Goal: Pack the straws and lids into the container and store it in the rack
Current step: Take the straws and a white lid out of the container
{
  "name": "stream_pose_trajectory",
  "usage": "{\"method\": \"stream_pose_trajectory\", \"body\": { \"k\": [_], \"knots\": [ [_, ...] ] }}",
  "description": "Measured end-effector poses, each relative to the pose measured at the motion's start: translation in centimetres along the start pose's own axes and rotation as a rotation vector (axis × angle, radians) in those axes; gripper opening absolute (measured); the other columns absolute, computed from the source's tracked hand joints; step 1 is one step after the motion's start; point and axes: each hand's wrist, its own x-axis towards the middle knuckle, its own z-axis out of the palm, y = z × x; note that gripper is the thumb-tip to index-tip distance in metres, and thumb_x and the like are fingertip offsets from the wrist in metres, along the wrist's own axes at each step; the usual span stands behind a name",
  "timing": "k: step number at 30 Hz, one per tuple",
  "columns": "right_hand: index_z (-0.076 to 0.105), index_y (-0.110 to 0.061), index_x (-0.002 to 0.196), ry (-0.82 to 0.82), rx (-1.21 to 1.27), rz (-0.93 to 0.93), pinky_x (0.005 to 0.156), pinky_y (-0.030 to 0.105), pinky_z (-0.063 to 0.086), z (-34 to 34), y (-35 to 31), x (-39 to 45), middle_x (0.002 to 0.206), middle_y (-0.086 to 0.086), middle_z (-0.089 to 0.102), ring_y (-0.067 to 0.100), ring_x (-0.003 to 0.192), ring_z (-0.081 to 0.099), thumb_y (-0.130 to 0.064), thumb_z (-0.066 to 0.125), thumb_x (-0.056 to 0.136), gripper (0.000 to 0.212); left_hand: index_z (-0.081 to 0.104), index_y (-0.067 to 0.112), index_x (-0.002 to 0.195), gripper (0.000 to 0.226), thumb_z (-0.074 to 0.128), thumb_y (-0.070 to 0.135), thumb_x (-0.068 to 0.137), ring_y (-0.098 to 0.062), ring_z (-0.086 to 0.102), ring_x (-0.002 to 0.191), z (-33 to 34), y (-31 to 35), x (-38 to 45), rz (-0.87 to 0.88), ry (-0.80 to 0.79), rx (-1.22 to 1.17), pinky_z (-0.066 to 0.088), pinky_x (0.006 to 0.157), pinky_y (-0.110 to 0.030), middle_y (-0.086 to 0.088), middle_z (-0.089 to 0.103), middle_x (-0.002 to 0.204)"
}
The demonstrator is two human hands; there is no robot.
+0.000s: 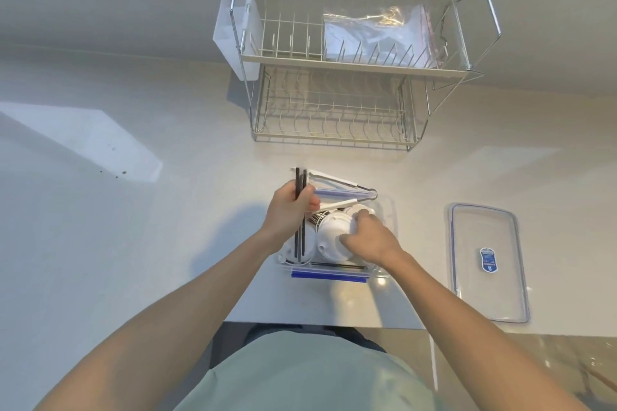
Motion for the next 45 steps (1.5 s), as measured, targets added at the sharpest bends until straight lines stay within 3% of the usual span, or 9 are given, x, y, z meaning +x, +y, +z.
{"method": "stream_pose_trajectory", "body": {
  "k": [5, 10, 16, 19, 23, 27, 30, 36, 45],
  "knots": [
    [0.055, -0.014, 0.116, -0.034, 0.061, -0.022, 0.078, 0.039, 0.053, 0.1, 0.4, 0.1, 0.112, 0.004, 0.06, 0.026, 0.096, 0.062, -0.047, 0.081, 0.073, 0.06, 0.067, 0.003, 0.099, 0.024, 0.057, 0.025, 0.1, -0.015, 0.064, 0.074, 1.6, -1.6, -0.6, -0.041, -0.117, 0.199, 0.056, 0.091, -0.046, -0.004, 0.071, 0.081],
    [0.055, -0.012, 0.091, -0.039, 0.337, -0.029, 0.048, 0.022, 0.043, -1.1, 1.1, -0.5, 0.083, 0.001, 0.06, 0.018, 0.064, 0.057, -0.029, 0.081, 0.078, 0.034, 0.067, 0.007, 0.103, 0.021, 0.054, 0.024, 0.102, -0.022, 0.071, 0.088, 2.2, -1.7, -0.6, -0.062, -0.096, 0.256, 0.056, 0.096, -0.046, -0.008, 0.077, 0.093],
    [0.06, -0.011, 0.099, -0.088, 0.481, -0.054, 0.075, 0.051, 0.059, -1.9, 2.3, -1.1, 0.102, 0.014, 0.073, 0.032, 0.084, 0.071, -0.026, 0.081, 0.076, 0.034, 0.067, 0.005, 0.104, 0.024, 0.056, 0.027, 0.102, -0.017, 0.071, 0.087, 2.3, -1.8, -0.7, -0.039, -0.122, 0.317, 0.058, 0.092, -0.041, -0.009, 0.075, 0.093],
    [0.064, -0.011, 0.104, -0.097, 0.548, -0.077, 0.084, 0.044, 0.058, -2.5, 2.3, -1.3, 0.106, 0.009, 0.074, 0.026, 0.093, 0.07, -0.02, 0.078, 0.083, 0.027, 0.063, 0.003, 0.11, 0.022, 0.051, 0.021, 0.105, -0.009, 0.072, 0.084, 2.1, -1.5, -0.9, -0.075, -0.128, 0.226, 0.059, 0.083, -0.026, -0.005, 0.076, 0.093],
    [0.069, -0.016, 0.104, -0.121, 0.47, -0.097, 0.083, 0.039, 0.055, -2.7, 2.4, -1.2, 0.104, 0.006, 0.073, 0.02, 0.09, 0.068, -0.02, 0.074, 0.083, 0.022, 0.061, 0.011, 0.103, 0.02, 0.047, 0.026, 0.104, -0.026, 0.073, 0.097, 1.3, -1.2, -0.5, -0.043, -0.077, 0.212, 0.058, 0.092, -0.04, -0.01, 0.076, 0.097],
    [0.069, -0.016, 0.111, -0.179, 0.257, -0.075, 0.086, 0.043, 0.057, -1.9, 2.2, -0.9, 0.106, 0.007, 0.072, 0.028, 0.096, 0.069, -0.029, 0.063, 0.089, 0.026, 0.057, 0.009, 0.102, 0.016, 0.047, 0.021, 0.106, -0.033, 0.074, 0.09, 0.4, -0.5, -0.1, -0.054, -0.048, 0.158, 0.058, 0.078, -0.036, -0.013, 0.074, 0.089],
    [0.058, -0.011, 0.134, -0.143, 0.176, -0.032, 0.078, 0.036, 0.054, -1.9, 1.6, -0.5, 0.131, 0.009, 0.062, 0.031, 0.11, 0.065, -0.032, 0.05, 0.099, 0.042, 0.056, 0.008, 0.103, 0.017, 0.046, 0.021, 0.106, -0.029, 0.072, 0.081, -0.2, -0.2, -0.1, -0.039, -0.047, 0.14, 0.058, 0.071, -0.032, -0.012, 0.071, 0.086],
    [0.069, -0.019, 0.108, 0.007, 0.262, -0.066, 0.083, 0.029, 0.042, -2.8, 0.8, 0.1, 0.12, 0.007, 0.069, 0.021, 0.101, 0.06, -0.026, 0.052, 0.097, 0.022, 0.057, 0.001, 0.109, 0.024, 0.047, 0.023, 0.106, -0.026, 0.071, 0.08, -0.3, -0.4, -0.1, -0.037, -0.065, 0.141, 0.058, 0.077, -0.037, -0.013, 0.071, 0.089],
    [0.057, -0.013, 0.14, 0.01, 0.212, -0.054, 0.097, 0.03, 0.043, -2.1, 2.0, -0.4, 0.136, 0.008, 0.062, 0.028, 0.126, 0.057, -0.021, 0.06, 0.094, 0.047, 0.06, 0.003, 0.111, 0.021, 0.051, 0.021, 0.106, -0.021, 0.068, 0.076, 0.6, -0.4, -0.5, -0.034, -0.125, 0.122, 0.058, 0.072, -0.03, -0.01, 0.068, 0.084]
  ]
}}
